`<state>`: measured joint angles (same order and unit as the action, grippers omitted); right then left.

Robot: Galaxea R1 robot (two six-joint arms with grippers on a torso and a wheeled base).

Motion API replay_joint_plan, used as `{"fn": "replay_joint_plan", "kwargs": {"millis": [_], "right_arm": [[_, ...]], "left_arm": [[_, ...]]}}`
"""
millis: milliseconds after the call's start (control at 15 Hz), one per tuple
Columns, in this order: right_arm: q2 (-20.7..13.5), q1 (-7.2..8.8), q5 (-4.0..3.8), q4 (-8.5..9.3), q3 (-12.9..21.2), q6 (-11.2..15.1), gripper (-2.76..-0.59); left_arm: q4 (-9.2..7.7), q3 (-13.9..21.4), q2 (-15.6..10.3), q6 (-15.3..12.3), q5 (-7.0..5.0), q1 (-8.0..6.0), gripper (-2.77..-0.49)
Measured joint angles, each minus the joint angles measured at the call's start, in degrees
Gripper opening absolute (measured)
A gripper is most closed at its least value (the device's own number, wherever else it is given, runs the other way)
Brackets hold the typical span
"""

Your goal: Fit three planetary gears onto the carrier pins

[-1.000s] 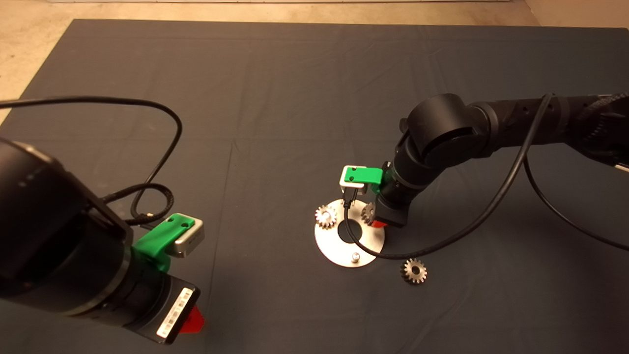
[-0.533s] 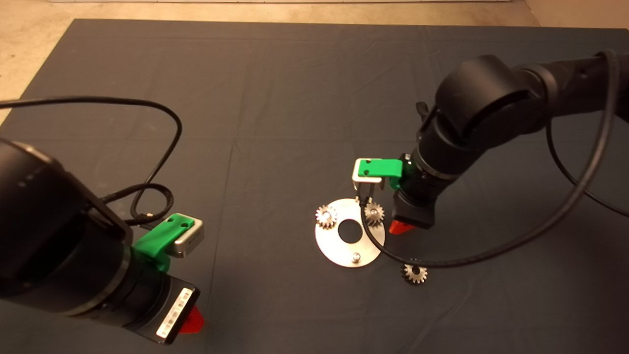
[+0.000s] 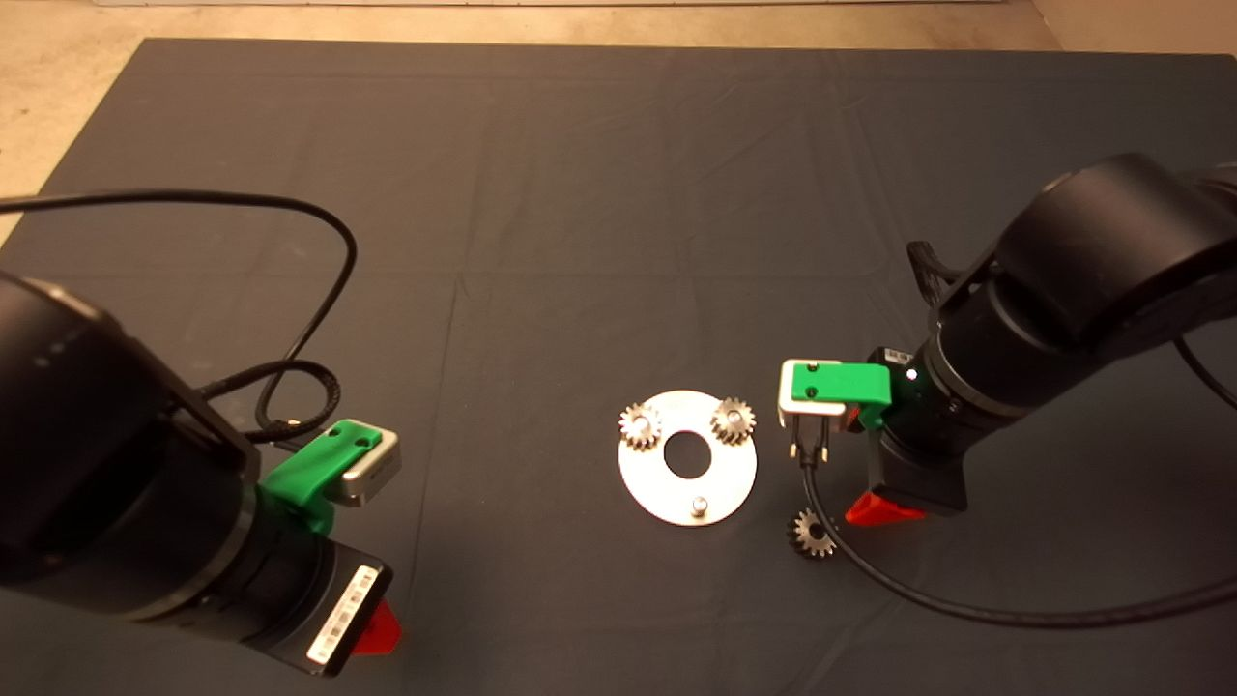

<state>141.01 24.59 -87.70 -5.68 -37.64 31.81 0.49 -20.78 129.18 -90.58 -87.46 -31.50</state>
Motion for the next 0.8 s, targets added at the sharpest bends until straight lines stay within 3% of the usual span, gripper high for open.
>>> {"fn": "replay_joint_plan", "kwargs": {"millis": [200, 400, 467, 667, 800], "right_arm": [[-0.22, -1.82, 0.02, -0.09, 2.73, -0.54, -1.09], [-0.22, -3.77, 0.07, -0.78, 5.39, -4.99, -1.04], [-0.22, -4.23, 0.05, -1.39, 5.92, -6.48, -0.93], [-0.24, -5.96, 0.02, -7.09, 6.47, -10.79, -0.91], [-0.27, -7.88, 0.05, -13.91, 6.75, -12.38, -0.91]], "left_arm": [[0.0, 0.1, 0.0, 0.0, 0.02, 0.02, -1.38], [0.0, 0.23, 0.01, 0.11, 0.0, 0.05, -1.38], [0.0, 0.25, 0.04, 0.33, 0.0, 0.05, -1.38], [0.0, 0.32, 0.04, 0.69, 0.0, 0.5, -1.38], [-0.02, 0.32, 0.01, 0.89, 0.0, 0.79, -1.38]]}}
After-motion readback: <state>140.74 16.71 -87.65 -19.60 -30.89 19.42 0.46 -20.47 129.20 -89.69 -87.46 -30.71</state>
